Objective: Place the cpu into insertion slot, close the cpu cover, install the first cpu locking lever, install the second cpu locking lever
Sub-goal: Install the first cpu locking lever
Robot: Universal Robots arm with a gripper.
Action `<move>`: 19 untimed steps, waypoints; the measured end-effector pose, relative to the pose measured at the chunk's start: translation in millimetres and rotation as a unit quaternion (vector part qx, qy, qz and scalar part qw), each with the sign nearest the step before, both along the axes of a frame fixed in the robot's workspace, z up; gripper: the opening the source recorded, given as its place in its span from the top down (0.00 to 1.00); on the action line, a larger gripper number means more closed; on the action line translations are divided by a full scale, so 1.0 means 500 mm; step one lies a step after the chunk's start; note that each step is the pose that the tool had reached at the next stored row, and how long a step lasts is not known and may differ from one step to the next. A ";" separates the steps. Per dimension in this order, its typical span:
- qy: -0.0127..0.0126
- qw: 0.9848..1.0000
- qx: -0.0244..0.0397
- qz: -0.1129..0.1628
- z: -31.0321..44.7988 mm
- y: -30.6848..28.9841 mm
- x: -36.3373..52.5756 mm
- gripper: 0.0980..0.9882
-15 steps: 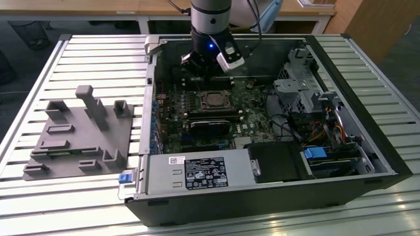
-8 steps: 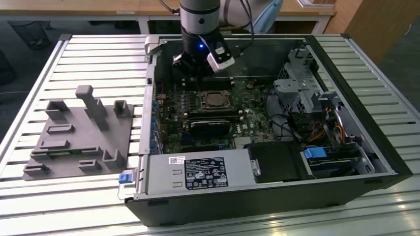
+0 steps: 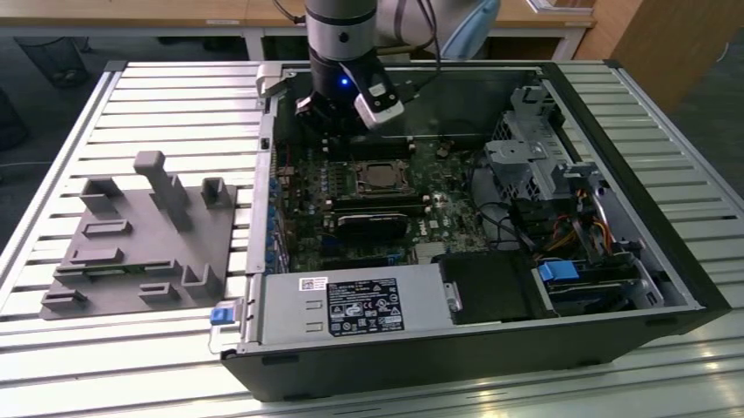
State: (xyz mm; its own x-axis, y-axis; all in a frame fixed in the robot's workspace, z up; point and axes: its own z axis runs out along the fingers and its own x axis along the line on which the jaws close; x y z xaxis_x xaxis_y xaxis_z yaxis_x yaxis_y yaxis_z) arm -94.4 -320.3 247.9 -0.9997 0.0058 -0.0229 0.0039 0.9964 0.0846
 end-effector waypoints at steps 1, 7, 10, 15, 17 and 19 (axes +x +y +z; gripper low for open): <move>0.000 1.000 0.000 0.000 0.000 0.000 -0.003 0.99; 0.000 1.000 0.001 0.000 0.000 0.007 -0.015 0.99; 0.000 1.000 0.001 0.000 0.000 0.012 -0.020 0.99; 0.000 1.000 0.001 0.000 0.000 0.025 -0.025 0.99; 0.000 1.000 0.001 0.000 0.000 0.030 -0.025 0.99; 0.000 1.000 0.001 0.000 0.000 0.035 -0.025 0.99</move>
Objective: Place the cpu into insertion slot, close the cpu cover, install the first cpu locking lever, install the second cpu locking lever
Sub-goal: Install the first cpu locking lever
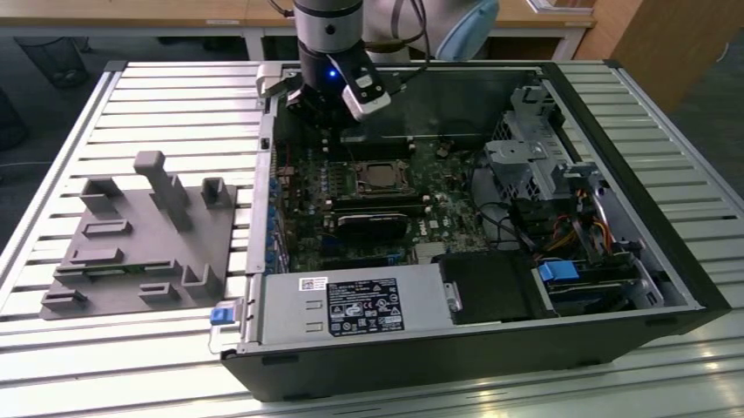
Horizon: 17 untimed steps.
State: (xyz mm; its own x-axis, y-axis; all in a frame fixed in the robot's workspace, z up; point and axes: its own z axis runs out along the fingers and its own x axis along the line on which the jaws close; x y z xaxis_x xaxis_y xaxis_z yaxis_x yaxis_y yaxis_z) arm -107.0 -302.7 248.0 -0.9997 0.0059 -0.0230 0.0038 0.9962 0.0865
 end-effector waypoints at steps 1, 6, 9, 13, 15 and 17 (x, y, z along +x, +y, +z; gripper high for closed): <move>0.000 1.000 0.000 0.000 0.000 0.002 0.000 0.99; 0.000 1.000 0.000 0.000 0.002 0.008 0.000 0.99; -0.001 1.000 0.001 0.000 0.002 0.008 0.001 0.99; -0.001 1.000 0.001 0.000 0.002 0.009 0.009 0.99; -0.001 1.000 0.001 0.000 0.002 0.009 0.015 0.99; -0.001 1.000 0.001 0.000 0.002 0.009 0.021 0.99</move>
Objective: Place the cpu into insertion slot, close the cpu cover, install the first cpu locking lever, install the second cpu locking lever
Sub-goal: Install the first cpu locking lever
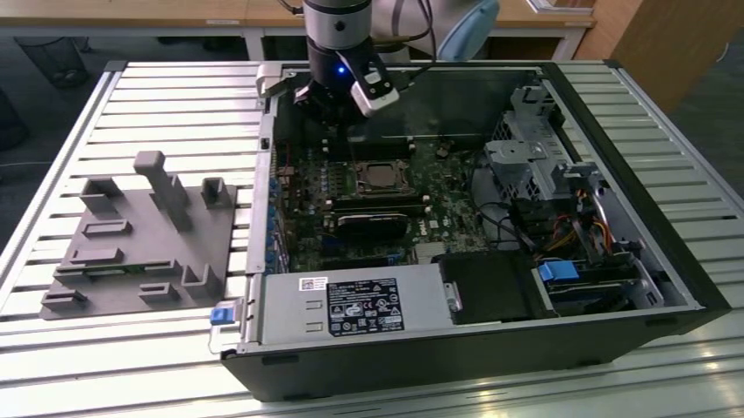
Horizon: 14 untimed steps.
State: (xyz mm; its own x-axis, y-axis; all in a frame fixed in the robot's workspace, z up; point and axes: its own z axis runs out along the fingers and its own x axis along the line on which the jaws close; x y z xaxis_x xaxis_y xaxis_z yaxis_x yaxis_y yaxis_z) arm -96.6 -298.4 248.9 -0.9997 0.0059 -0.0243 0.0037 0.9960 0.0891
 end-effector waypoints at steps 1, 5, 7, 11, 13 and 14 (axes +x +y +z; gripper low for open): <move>0.000 1.000 0.000 0.000 0.000 0.000 0.002 0.99; 0.000 1.000 0.000 0.000 0.000 0.000 0.007 0.99; 0.000 1.000 0.000 0.000 0.000 0.000 0.009 0.99; 0.000 1.000 0.000 0.000 0.000 0.000 0.012 0.99; 0.000 1.000 0.000 0.000 0.000 0.000 0.014 0.99; 0.000 1.000 0.000 0.000 0.000 0.000 0.015 0.99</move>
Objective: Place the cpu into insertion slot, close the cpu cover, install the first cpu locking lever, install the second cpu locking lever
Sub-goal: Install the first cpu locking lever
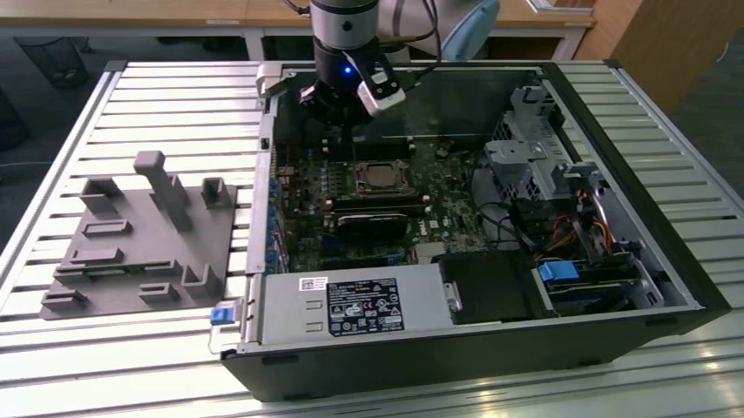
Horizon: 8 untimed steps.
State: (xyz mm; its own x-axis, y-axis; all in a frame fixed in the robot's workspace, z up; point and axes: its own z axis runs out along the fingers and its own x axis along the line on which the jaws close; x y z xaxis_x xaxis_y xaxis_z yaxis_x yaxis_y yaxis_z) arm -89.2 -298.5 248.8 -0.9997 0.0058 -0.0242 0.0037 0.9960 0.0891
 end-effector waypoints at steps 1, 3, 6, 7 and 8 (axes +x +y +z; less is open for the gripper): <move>0.000 1.000 0.000 0.000 0.000 0.000 0.001 0.99; 0.000 1.000 0.000 0.000 0.000 0.000 0.002 0.99; 0.000 1.000 0.000 0.000 0.000 0.000 0.004 0.99; 0.000 1.000 0.000 0.000 0.000 0.000 0.005 0.99; 0.000 1.000 0.000 0.000 0.000 0.000 0.007 0.99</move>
